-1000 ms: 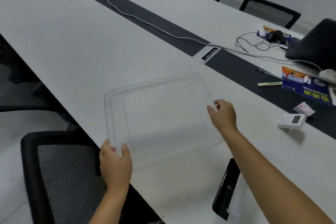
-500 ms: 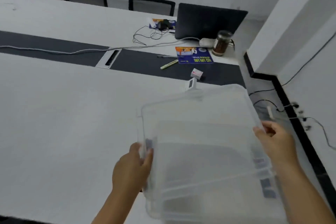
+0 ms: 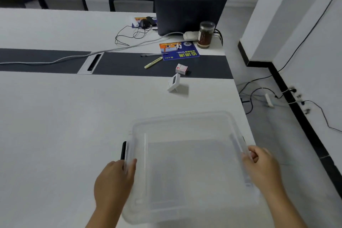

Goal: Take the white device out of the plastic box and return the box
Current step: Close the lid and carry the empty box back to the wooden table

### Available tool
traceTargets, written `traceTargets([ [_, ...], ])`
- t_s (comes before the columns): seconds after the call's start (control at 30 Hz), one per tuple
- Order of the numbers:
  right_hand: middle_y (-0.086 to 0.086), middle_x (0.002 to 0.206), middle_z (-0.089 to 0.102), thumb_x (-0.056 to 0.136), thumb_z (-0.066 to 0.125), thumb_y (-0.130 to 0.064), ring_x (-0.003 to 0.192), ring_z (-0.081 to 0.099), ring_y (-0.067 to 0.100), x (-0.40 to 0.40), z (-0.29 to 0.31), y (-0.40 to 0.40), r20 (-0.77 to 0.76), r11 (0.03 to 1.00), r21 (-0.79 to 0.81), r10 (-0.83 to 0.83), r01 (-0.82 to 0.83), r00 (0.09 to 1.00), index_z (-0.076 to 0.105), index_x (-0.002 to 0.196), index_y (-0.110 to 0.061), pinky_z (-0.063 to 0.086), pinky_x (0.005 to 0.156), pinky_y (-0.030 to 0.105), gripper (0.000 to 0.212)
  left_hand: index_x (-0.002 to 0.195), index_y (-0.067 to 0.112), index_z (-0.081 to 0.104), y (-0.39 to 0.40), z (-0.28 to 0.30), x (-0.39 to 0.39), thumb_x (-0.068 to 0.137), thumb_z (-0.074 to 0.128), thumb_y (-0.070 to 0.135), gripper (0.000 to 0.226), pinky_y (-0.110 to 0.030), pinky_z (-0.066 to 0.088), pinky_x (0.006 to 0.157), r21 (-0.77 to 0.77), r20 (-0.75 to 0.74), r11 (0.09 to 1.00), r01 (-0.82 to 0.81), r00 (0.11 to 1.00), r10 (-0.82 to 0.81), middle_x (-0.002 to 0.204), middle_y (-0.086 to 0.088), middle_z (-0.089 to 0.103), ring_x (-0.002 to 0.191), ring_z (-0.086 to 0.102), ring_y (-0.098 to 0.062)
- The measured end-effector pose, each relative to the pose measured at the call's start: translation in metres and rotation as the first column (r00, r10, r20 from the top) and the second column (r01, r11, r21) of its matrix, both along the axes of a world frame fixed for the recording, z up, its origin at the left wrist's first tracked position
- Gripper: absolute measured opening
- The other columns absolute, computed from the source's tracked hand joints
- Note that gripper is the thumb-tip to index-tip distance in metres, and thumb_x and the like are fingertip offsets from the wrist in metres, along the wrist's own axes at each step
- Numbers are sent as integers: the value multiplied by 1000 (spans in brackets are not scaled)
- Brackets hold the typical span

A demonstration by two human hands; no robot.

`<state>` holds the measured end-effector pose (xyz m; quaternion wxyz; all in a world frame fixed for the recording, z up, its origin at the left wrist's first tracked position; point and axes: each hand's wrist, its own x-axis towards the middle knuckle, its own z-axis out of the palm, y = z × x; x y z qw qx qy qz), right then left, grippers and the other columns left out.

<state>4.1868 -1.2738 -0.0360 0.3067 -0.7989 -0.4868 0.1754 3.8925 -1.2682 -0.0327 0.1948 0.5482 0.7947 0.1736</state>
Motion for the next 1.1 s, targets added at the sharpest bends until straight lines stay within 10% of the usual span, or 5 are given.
traceTargets([
  [0.53,12,75,45,76,58,-18,54,37,13,-3,-8,-1,-43,1000,3,27,-27,999,60,83,8,27,51,16,27,48,15,28,13,-6,5,89,45,32,48,-30,24,46,-32,-56,999,3,998,-4,54,0,34,50,34,-20],
  [0.63,14,75,48,66,44,-28,61,46,30,-4,-8,8,-32,1000,-2,3,-3,999,60,82,5,30,49,27,41,95,8,58,21,-4,11,89,46,28,24,-39,41,65,-2,-135,1000,22,991,-22,80,-11,54,80,50,-31],
  [0.77,30,105,57,75,51,-38,101,50,42,-2,-14,18,-14,995,-96,-17,15,1000,60,100,4,38,77,36,50,129,1,39,31,0,36,79,62,16,56,-52,47,89,108,-153,987,116,983,-99,127,-29,50,119,45,-44],
  [0.97,21,143,35,84,55,-38,127,40,35,0,-9,22,-251,938,-346,-108,15,962,20,139,-6,36,99,38,73,132,22,37,42,-19,80,84,-4,58,72,-34,17,111,29,-350,856,515,808,-474,140,-14,43,137,23,-28],
  [1.1,22,134,47,81,58,-42,120,47,35,-1,-6,21,-187,926,-369,-153,75,970,27,135,-1,40,88,36,75,115,27,58,43,-30,83,90,2,50,65,-37,23,96,-75,-349,820,567,756,-554,126,-5,57,119,43,-18],
])
